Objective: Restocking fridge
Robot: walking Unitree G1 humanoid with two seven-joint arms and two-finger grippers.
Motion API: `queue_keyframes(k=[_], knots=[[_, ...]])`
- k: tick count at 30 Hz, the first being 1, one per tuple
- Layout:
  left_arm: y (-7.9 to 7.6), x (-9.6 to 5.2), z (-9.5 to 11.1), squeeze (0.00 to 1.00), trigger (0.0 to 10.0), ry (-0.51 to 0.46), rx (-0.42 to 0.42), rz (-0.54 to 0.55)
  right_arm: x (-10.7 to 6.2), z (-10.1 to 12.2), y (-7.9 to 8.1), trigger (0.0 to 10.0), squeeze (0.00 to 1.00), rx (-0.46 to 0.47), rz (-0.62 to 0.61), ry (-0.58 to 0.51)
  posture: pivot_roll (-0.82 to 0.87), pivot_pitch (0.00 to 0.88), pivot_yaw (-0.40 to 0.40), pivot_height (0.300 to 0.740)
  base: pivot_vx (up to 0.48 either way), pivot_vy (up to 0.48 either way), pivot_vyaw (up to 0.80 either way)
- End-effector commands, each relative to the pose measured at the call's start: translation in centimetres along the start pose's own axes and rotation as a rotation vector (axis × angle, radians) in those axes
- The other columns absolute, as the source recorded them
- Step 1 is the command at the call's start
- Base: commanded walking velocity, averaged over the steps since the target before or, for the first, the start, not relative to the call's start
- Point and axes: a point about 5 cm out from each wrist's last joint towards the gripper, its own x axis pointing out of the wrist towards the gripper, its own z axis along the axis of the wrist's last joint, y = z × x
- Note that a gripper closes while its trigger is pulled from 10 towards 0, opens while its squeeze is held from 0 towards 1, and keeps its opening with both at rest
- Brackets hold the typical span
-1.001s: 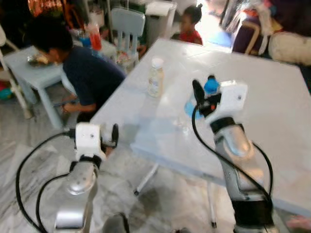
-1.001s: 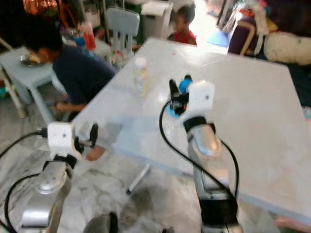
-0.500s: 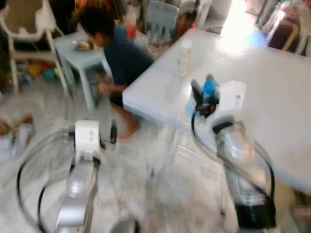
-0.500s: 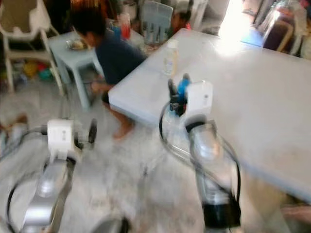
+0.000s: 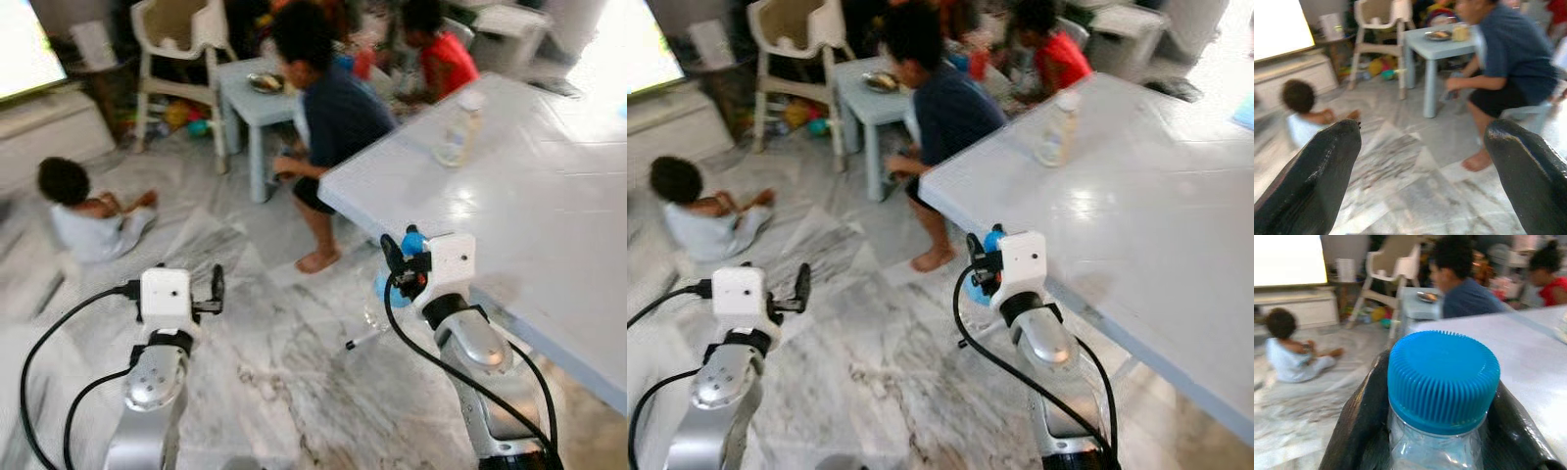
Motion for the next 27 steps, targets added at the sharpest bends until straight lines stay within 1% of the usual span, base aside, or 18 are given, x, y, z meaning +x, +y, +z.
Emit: queue_keyframes(k=[1, 10, 20, 23, 27], knots=[[-0.1, 0.3, 0.2, 0.00, 10.0, -0.015, 0.013, -0.002, 0.1, 0.9, 0.5, 10.0, 0.00, -0.012, 0.022, -0.049, 0.08, 0.000, -0.049, 0.740, 0.000, 0.000, 0.80], [-0.2, 0.9, 0.6, 0.00, 10.0, -0.039, 0.013, 0.005, 0.5, 0.8, 0.3, 10.0, 0.00, -0.041, 0.036, -0.054, 0.08, 0.000, -0.055, 0.740, 0.000, 0.000, 0.80], [-0.3, 1.0, 0.5, 0.00, 10.0, -0.048, 0.018, 0.009, 0.8, 1.2, 0.7, 10.0, 0.00, -0.068, 0.061, -0.084, 0.08, 0.000, -0.057, 0.740, 0.000, 0.000, 0.80], [-0.2, 1.2, 0.4, 0.00, 10.0, -0.050, 0.023, 0.021, 0.7, 0.8, 0.5, 10.0, 0.00, -0.070, 0.055, -0.074, 0.08, 0.000, -0.056, 0.740, 0.000, 0.000, 0.80], [0.1, 1.6, 0.8, 0.00, 10.0, -0.068, 0.029, 0.037, 1.0, 0.9, 0.2, 10.0, 0.00, -0.081, 0.042, -0.083, 0.08, 0.000, -0.053, 0.740, 0.000, 0.000, 0.80]])
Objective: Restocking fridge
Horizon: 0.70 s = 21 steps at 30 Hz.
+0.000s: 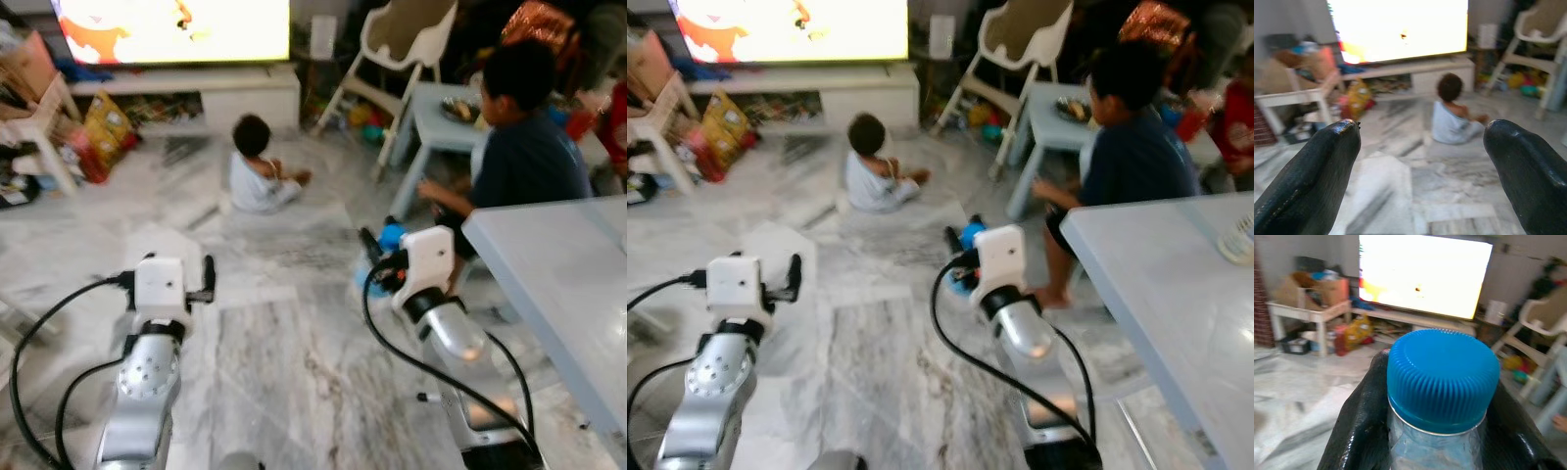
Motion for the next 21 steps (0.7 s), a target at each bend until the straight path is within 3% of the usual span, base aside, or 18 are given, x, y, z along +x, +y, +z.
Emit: queue_keyframes(k=[1, 7, 15, 21], knots=[[-0.19, 0.19, 0.23, 0.00, 10.0, -0.010, 0.008, -0.003, 0.23, 0.55, -1.03, 10.0, 0.00, -0.025, -0.034, -0.025, 0.08, 0.000, -0.051, 0.740, 0.000, 0.000, 0.80], [0.40, -0.09, 0.46, 0.00, 10.0, -0.022, 0.010, 0.017, 0.27, 0.63, -1.52, 10.0, 0.00, -0.018, -0.058, -0.028, 0.09, 0.000, -0.049, 0.740, 0.000, 0.000, 0.80], [-0.12, -0.16, 0.38, 0.00, 10.0, -0.026, -0.009, 0.005, 0.58, 0.53, -0.87, 10.0, 0.00, -0.004, -0.031, -0.036, 0.09, 0.000, -0.053, 0.740, 0.000, 0.000, 0.80], [0.06, -0.48, 0.19, 0.00, 10.0, -0.018, -0.003, 0.020, 0.21, 0.38, -1.48, 10.0, 0.00, -0.005, -0.047, -0.030, 0.09, 0.000, -0.054, 0.740, 0.000, 0.000, 0.80]])
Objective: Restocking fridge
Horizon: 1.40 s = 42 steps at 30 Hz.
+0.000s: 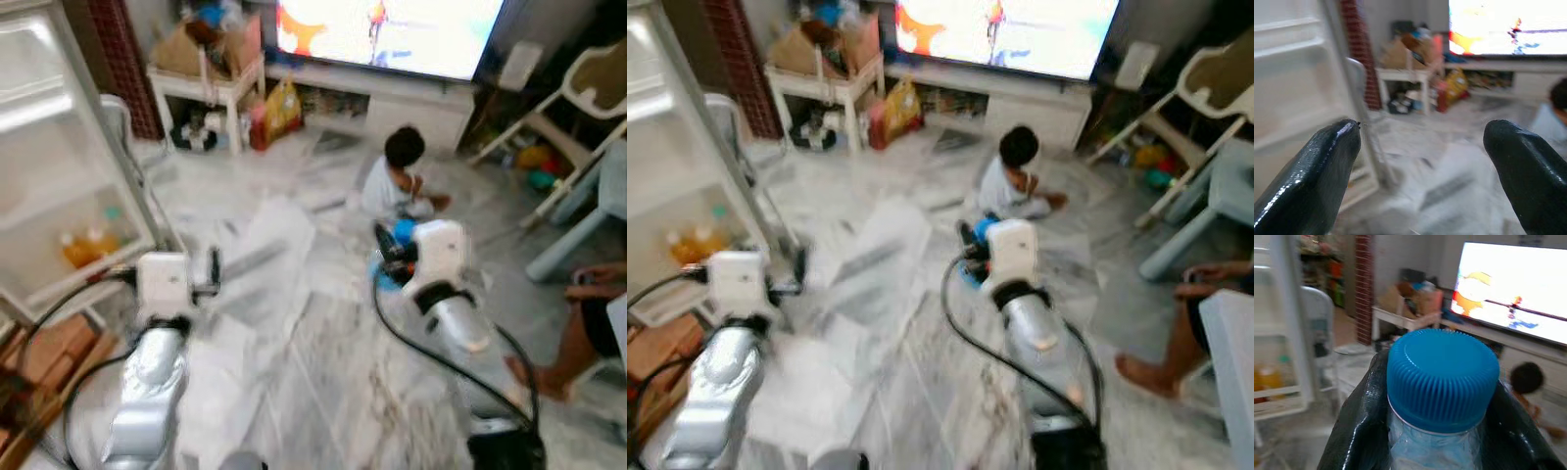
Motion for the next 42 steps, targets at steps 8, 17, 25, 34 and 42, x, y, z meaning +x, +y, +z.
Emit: queue_keyframes(k=[8, 17, 25, 34, 42], knots=[[1.6, -1.9, -1.3, 0.00, 10.0, 0.043, 0.070, 0.093, -1.8, -0.4, -1.6, 10.0, 0.00, -0.049, -0.054, 0.016, 0.08, 0.028, -0.049, 0.740, 0.000, 0.000, 0.80], [1.9, -3.6, -1.6, 0.00, 10.0, 0.060, 0.057, 0.044, -3.1, -0.7, -3.6, 10.0, 0.00, -0.091, -0.159, 0.026, 0.07, 0.020, -0.022, 0.740, 0.000, 0.000, 0.80], [2.0, -4.2, -2.2, 0.00, 10.0, 0.089, 0.066, 0.033, -3.7, -1.4, -3.9, 10.0, 0.00, -0.082, -0.190, 0.052, 0.07, 0.019, -0.021, 0.740, 0.000, 0.000, 0.79], [1.2, -3.3, -1.7, 0.00, 10.0, 0.070, 0.039, 0.010, -2.3, -0.8, -3.4, 10.0, 0.00, -0.079, -0.143, 0.019, 0.09, 0.000, -0.036, 0.740, 0.000, 0.000, 0.79], [1.4, -3.2, -1.9, 0.00, 10.0, 0.079, 0.032, 0.012, -2.1, -0.8, -3.1, 10.0, 0.00, -0.060, -0.132, 0.012, 0.09, 0.000, -0.039, 0.740, 0.000, 0.142, 0.72]])
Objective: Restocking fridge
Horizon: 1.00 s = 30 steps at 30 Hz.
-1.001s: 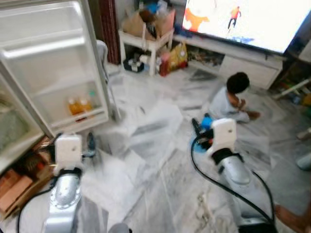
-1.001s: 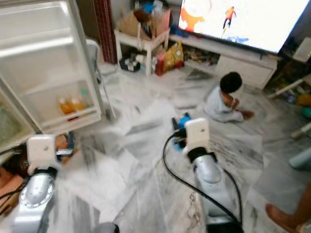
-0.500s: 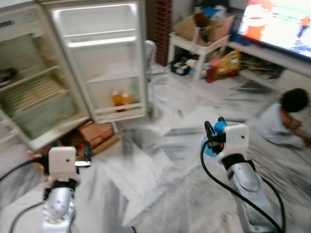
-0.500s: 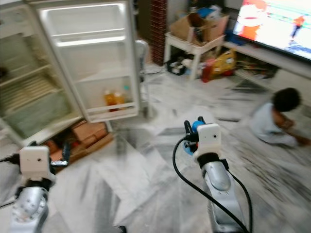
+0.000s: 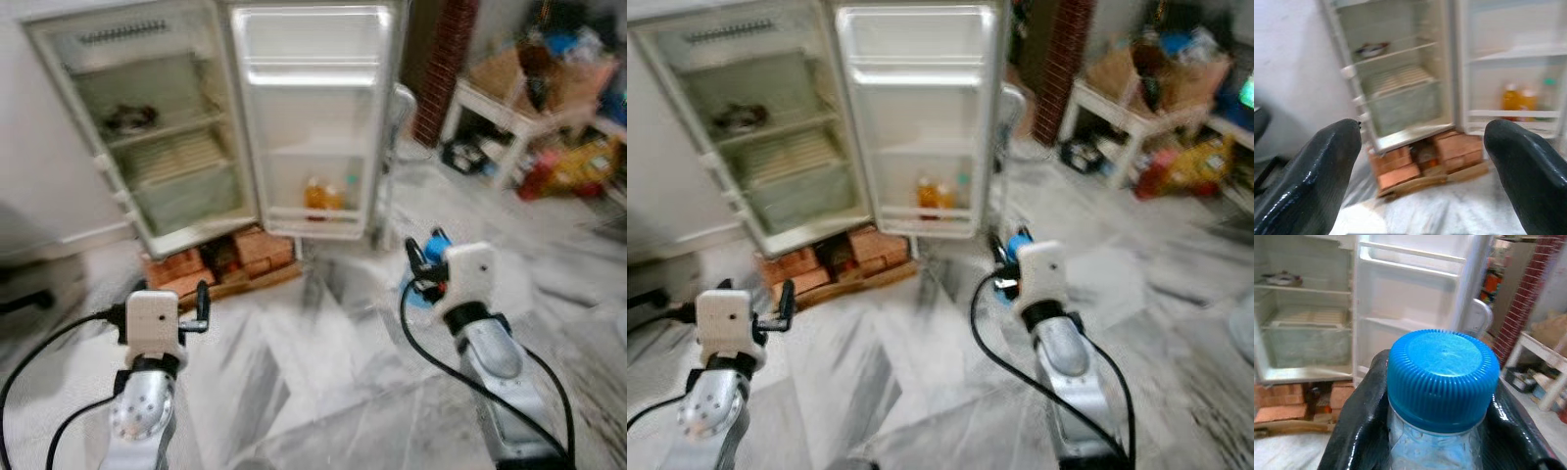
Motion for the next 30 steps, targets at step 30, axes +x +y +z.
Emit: queue_keyframes(k=[30], knots=[[-0.45, 1.05, 0.66, 0.00, 10.0, -0.036, 0.020, -0.090, 0.65, 1.65, 1.34, 10.0, 0.00, 0.049, 0.128, -0.093, 0.08, 0.000, -0.045, 0.740, 0.263, 0.306, 0.10]])
